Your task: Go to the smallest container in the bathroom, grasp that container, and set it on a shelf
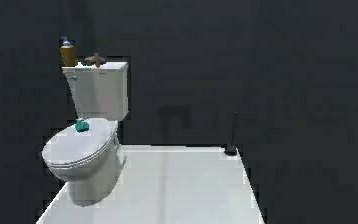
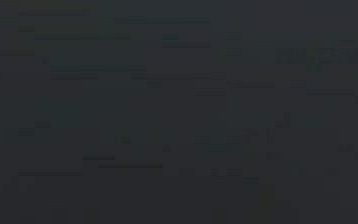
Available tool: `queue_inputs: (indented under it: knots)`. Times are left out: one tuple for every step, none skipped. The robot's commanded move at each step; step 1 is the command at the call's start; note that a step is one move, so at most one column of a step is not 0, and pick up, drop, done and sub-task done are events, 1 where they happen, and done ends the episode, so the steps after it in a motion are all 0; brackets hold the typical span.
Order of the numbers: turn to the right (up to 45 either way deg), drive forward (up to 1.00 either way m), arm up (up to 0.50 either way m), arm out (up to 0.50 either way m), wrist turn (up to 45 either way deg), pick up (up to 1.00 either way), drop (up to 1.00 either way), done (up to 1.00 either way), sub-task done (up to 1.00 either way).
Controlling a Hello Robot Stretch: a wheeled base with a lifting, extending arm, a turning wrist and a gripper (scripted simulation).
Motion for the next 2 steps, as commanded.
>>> queue_inputs:
  knots:
    - [0.0, 0.50, 0.00, 0.00, 0.0, 0.00, 0.00, 0.00, 0.00]
    - [-42.0, 0.00, 0.00, 0.00, 0.0, 0.00, 0.00, 0.00, 0.00]
